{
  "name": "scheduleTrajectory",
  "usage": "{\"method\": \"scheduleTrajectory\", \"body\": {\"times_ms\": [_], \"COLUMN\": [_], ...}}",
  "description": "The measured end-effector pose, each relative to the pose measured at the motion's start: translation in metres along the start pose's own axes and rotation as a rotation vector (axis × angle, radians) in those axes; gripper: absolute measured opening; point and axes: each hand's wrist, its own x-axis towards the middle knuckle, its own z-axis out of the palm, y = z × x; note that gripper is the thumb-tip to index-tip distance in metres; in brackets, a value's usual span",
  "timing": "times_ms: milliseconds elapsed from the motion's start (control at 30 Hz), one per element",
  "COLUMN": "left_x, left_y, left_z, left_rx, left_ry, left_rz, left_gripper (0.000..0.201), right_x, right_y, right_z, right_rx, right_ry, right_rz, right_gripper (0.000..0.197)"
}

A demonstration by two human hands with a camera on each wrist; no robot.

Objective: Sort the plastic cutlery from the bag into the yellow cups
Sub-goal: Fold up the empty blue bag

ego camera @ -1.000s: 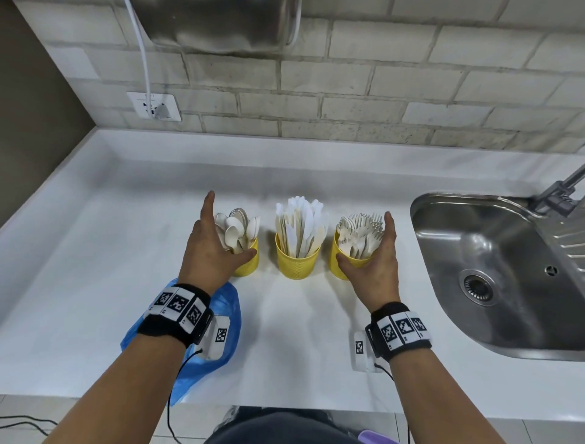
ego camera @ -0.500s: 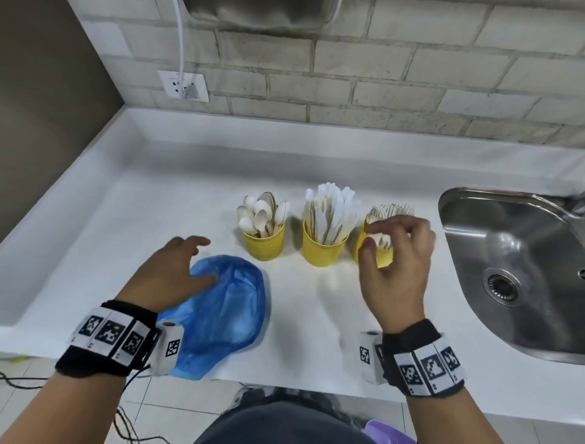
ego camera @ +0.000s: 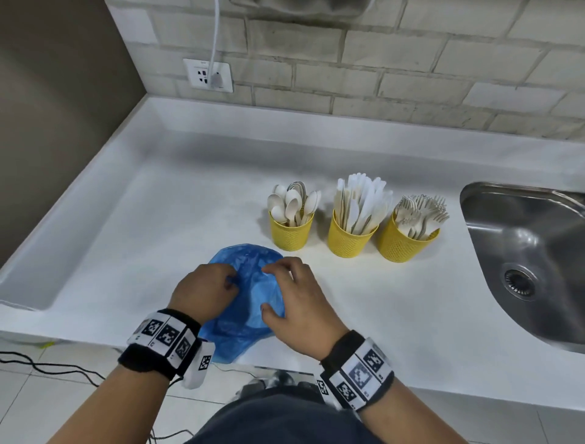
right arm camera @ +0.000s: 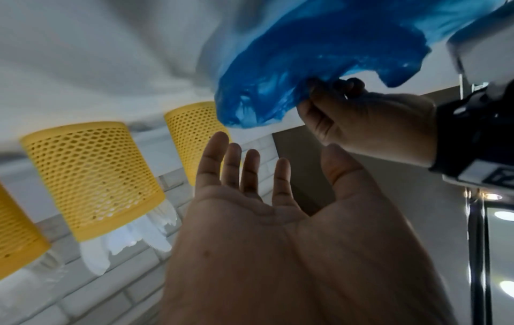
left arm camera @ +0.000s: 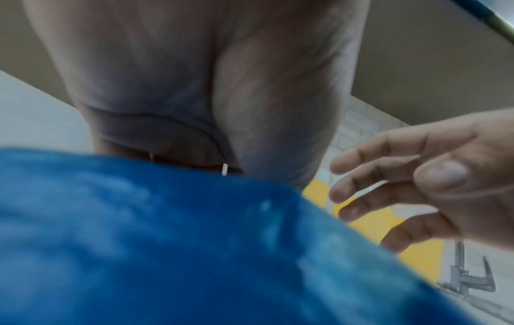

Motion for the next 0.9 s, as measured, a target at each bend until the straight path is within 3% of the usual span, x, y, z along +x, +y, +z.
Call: {"method": "scheduleTrajectory", "body": {"times_ms": [67, 167, 267, 333, 467, 533, 600, 667, 700, 767, 800, 833, 900], "left_x": [-0.003, -0.007, -0.017, -0.025, -0.04, -0.045, -0.045, -0.042, -0.041, -0.037, -0.036, -0.035, -0.033], "left_y": [0.001, 0.0, 0.003, 0.005, 0.005, 0.004, 0.0, -0.006, -0.008, -0.009, -0.007, -0.006, -0.004], "left_z": [-0.002, -0.007, -0.019, -0.025, -0.035, -0.041, -0.048, -0.053, -0.055, -0.059, -0.059, -0.06, -0.059], "left_rx": [-0.046, -0.167, -0.258, -0.32, -0.441, -0.477, -0.459, -0.424, -0.438, -0.524, -0.577, -0.624, -0.675], "left_ry": [-0.005, 0.004, -0.002, 0.017, 0.043, 0.113, 0.299, 0.464, 0.472, 0.338, 0.248, 0.175, 0.126], "left_rz": [0.041, 0.157, 0.306, 0.405, 0.533, 0.56, 0.537, 0.427, 0.356, 0.221, 0.177, 0.156, 0.183], "left_gripper": [0.011, 0.023, 0.015, 0.013, 0.012, 0.013, 0.019, 0.041, 0.057, 0.083, 0.086, 0.081, 0.05], "right_x": [0.003, 0.008, 0.013, 0.015, 0.02, 0.023, 0.024, 0.024, 0.023, 0.022, 0.021, 0.02, 0.019], "right_y": [-0.002, -0.005, -0.007, -0.008, -0.013, -0.015, -0.018, -0.02, -0.021, -0.024, -0.025, -0.026, -0.028], "right_z": [0.009, 0.015, 0.017, 0.017, 0.016, 0.013, 0.007, -0.001, -0.004, -0.01, -0.012, -0.014, -0.018], "right_rx": [-0.04, -0.092, -0.103, -0.084, 0.013, 0.054, 0.084, 0.131, 0.156, 0.191, 0.199, 0.205, 0.22], "right_ry": [-0.049, -0.081, -0.036, 0.02, 0.199, 0.255, 0.296, 0.332, 0.343, 0.343, 0.337, 0.333, 0.337], "right_rz": [0.028, 0.083, 0.102, 0.096, 0.041, 0.006, -0.026, -0.041, -0.049, -0.078, -0.09, -0.096, -0.079], "right_gripper": [0.07, 0.09, 0.094, 0.081, 0.033, 0.023, 0.022, 0.022, 0.022, 0.023, 0.024, 0.025, 0.029]}}
